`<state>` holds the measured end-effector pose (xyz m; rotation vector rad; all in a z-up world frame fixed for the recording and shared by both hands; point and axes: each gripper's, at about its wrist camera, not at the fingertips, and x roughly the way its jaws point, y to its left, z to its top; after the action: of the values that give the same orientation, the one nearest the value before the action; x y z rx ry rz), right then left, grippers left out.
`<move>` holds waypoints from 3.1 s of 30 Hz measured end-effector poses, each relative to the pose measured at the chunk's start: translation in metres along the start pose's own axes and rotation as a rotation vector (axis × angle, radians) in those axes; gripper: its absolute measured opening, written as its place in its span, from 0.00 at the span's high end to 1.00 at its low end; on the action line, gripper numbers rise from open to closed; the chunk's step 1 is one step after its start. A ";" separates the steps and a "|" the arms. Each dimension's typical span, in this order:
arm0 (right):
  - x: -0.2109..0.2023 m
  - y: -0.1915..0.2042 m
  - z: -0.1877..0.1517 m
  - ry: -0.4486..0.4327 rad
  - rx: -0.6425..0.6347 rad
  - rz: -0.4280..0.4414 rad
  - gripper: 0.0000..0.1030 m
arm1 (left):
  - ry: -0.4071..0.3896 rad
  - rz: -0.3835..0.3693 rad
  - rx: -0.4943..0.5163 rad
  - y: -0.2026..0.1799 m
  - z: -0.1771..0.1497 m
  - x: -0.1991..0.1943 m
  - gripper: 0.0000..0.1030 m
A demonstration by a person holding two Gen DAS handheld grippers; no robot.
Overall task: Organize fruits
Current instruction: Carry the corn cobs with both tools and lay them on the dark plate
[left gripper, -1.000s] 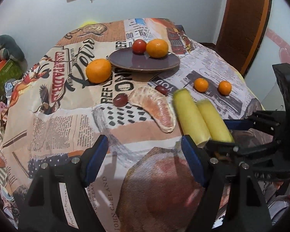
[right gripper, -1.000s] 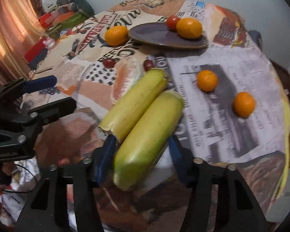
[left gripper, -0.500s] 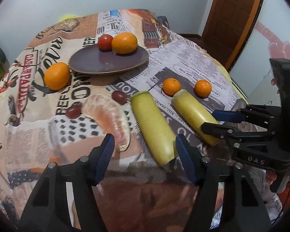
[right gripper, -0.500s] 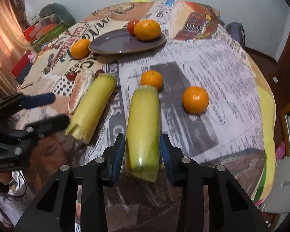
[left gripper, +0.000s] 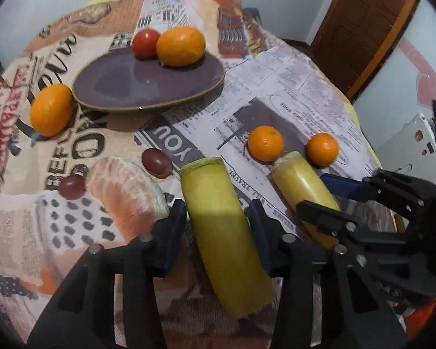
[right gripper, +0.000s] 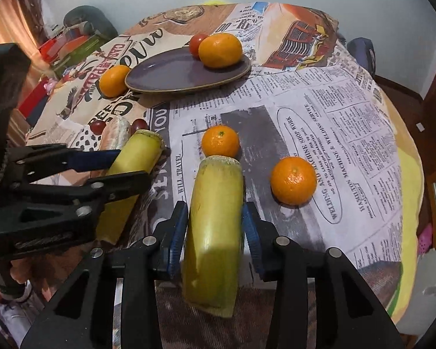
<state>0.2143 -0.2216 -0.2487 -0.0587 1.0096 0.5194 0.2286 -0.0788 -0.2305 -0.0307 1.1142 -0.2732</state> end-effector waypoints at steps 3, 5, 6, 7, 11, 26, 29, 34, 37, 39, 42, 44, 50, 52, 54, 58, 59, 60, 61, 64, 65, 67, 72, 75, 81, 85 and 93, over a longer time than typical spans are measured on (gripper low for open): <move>0.002 -0.002 0.000 -0.003 0.006 0.014 0.63 | 0.000 -0.016 -0.018 0.003 0.002 0.003 0.58; 0.003 -0.003 -0.001 -0.003 0.009 0.021 0.63 | -0.003 -0.018 -0.019 0.002 0.002 0.003 0.59; 0.003 -0.003 0.000 -0.001 0.009 0.022 0.64 | -0.005 -0.018 -0.017 0.002 0.001 0.002 0.59; 0.003 -0.003 0.000 -0.003 0.007 0.016 0.64 | -0.007 -0.022 -0.016 0.002 0.001 0.000 0.60; -0.002 0.000 0.000 -0.018 0.004 -0.003 0.65 | -0.043 -0.040 -0.024 0.003 -0.002 -0.017 0.62; -0.066 0.020 0.029 -0.216 -0.014 -0.041 0.66 | -0.293 0.003 0.010 0.009 -0.002 -0.121 0.65; -0.069 0.023 0.038 -0.240 -0.016 -0.038 0.66 | -0.331 0.020 0.006 0.015 0.004 -0.134 0.65; -0.072 0.028 0.052 -0.271 -0.028 -0.039 0.66 | -0.374 0.044 -0.008 0.028 0.014 -0.148 0.65; -0.073 0.031 0.062 -0.287 -0.037 -0.039 0.66 | -0.390 0.064 -0.012 0.035 0.020 -0.151 0.65; -0.073 0.032 0.068 -0.294 -0.044 -0.039 0.66 | -0.397 0.072 -0.015 0.038 0.024 -0.151 0.65; -0.071 0.034 0.077 -0.303 -0.055 -0.042 0.66 | -0.405 0.076 -0.022 0.046 0.031 -0.150 0.65; -0.069 0.036 0.081 -0.307 -0.060 -0.043 0.66 | -0.403 0.080 -0.027 0.050 0.035 -0.146 0.65; -0.056 0.037 0.098 -0.304 -0.071 -0.039 0.66 | -0.386 0.095 -0.041 0.065 0.049 -0.131 0.65; -0.050 0.037 0.103 -0.298 -0.075 -0.036 0.66 | -0.380 0.105 -0.043 0.070 0.056 -0.124 0.65; -0.044 0.037 0.107 -0.290 -0.081 -0.036 0.66 | -0.375 0.107 -0.051 0.077 0.063 -0.118 0.65; -0.027 0.036 0.117 -0.269 -0.094 -0.034 0.66 | -0.365 0.103 -0.062 0.087 0.073 -0.107 0.65; -0.022 0.036 0.119 -0.262 -0.097 -0.034 0.66 | -0.361 0.100 -0.065 0.090 0.077 -0.103 0.65; -0.017 0.036 0.122 -0.254 -0.100 -0.033 0.66 | -0.357 0.097 -0.067 0.091 0.080 -0.100 0.65; -0.013 0.036 0.123 -0.246 -0.103 -0.034 0.66 | -0.351 0.094 -0.068 0.093 0.083 -0.097 0.65; 0.000 0.036 0.128 -0.228 -0.109 -0.041 0.66 | -0.330 0.091 -0.068 0.097 0.092 -0.083 0.65; 0.003 0.036 0.130 -0.222 -0.111 -0.041 0.66 | -0.322 0.089 -0.071 0.099 0.094 -0.078 0.65; 0.010 0.036 0.134 -0.217 -0.115 -0.039 0.66 | -0.305 0.079 -0.079 0.103 0.099 -0.069 0.65; 0.025 0.036 0.144 -0.192 -0.125 -0.028 0.66 | -0.281 0.068 -0.098 0.111 0.111 -0.052 0.65; 0.033 0.038 0.149 -0.191 -0.136 -0.031 0.66 | -0.270 0.063 -0.102 0.114 0.117 -0.041 0.65; 0.046 0.039 0.163 -0.186 -0.147 -0.025 0.66 | -0.262 0.045 -0.133 0.122 0.131 -0.026 0.65; 0.054 0.038 0.169 -0.180 -0.151 -0.016 0.66 | -0.247 0.042 -0.117 0.123 0.139 -0.015 0.65; 0.068 0.037 0.172 -0.135 -0.147 -0.016 0.66 | -0.205 0.057 -0.101 0.122 0.147 -0.008 0.65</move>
<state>0.3632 -0.1145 -0.2045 -0.1600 0.8376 0.5748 0.3807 0.0240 -0.1777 -0.1145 0.9222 -0.1590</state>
